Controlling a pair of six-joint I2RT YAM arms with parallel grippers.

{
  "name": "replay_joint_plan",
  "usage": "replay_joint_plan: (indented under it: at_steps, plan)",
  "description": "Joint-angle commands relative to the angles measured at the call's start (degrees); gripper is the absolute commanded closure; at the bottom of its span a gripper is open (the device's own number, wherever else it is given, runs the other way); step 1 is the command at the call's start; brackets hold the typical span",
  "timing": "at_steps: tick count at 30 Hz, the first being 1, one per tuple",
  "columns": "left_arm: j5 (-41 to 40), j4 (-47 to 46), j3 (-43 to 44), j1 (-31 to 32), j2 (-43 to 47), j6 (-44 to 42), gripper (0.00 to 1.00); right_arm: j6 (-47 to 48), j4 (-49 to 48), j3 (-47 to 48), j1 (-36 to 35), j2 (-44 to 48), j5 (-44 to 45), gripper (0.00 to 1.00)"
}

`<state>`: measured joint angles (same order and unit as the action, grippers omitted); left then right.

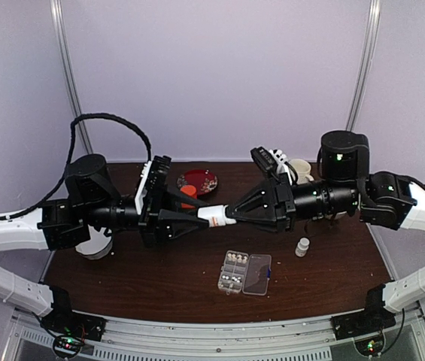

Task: Sort the pills into containers
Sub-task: Screw the lid of the pill bottle onto the pill bottle.

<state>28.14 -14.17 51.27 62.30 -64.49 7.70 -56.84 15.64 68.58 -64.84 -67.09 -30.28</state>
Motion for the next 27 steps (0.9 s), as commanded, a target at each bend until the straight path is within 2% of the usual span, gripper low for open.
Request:
replay_joint_plan:
  at_steps: [1,3,4,9,11,15,18,19,21,22,23,27]
  plan:
    - [-9.2,-4.7,0.1,-0.3,-2.8,-16.6,1.00,-39.3,-17.2,-7.4,-2.6,-1.4,-12.9,1.00]
    - [-10.6,-4.0,0.1,0.4,-3.2,-22.4,1.00,-48.3,-26.1,-9.9,-2.6,-1.1,-12.7,1.00]
    - [-11.6,-3.2,0.2,0.9,-3.4,-25.4,1.00,-50.3,-27.4,-10.0,-2.6,-1.2,-12.8,1.00]
    - [-16.0,-1.5,0.1,2.2,-4.1,-37.0,1.00,-52.8,-26.7,-9.0,-2.6,-1.2,-11.7,1.00]
    - [-17.8,-2.8,-0.4,2.2,-4.0,-37.1,1.00,-52.5,-26.3,-8.8,-2.4,-1.2,-11.5,1.00]
    - [-16.0,-2.4,0.1,2.3,-4.2,-36.4,1.00,-51.2,-24.0,-9.6,-1.9,-0.8,-11.2,1.00]
    - [-15.8,-0.2,1.6,2.2,-4.4,-34.9,1.00,-49.8,-21.0,-10.2,-1.6,-0.3,-10.7,1.00]
    - [-15.6,1.0,2.3,2.3,-4.4,-34.3,1.00,-48.6,-19.3,-9.9,-1.4,-0.1,-10.5,0.97]
    - [-15.2,1.9,3.0,2.3,-4.5,-32.4,1.00,-47.1,-17.3,-9.6,-0.8,0.0,-10.3,0.76]
    - [-15.0,1.5,2.9,2.3,-4.5,-31.2,1.00,-46.6,-17.3,-9.6,-0.4,0.2,-10.1,0.59]
    - [-14.6,0.5,2.2,2.3,-4.4,-30.0,1.00,-45.7,-17.2,-9.3,0.1,0.3,-9.9,0.47]
    - [-14.9,-4.3,-2.1,2.3,-3.3,-25.4,1.00,-39.6,-12.8,-7.5,2.5,2.2,-8.4,0.17]
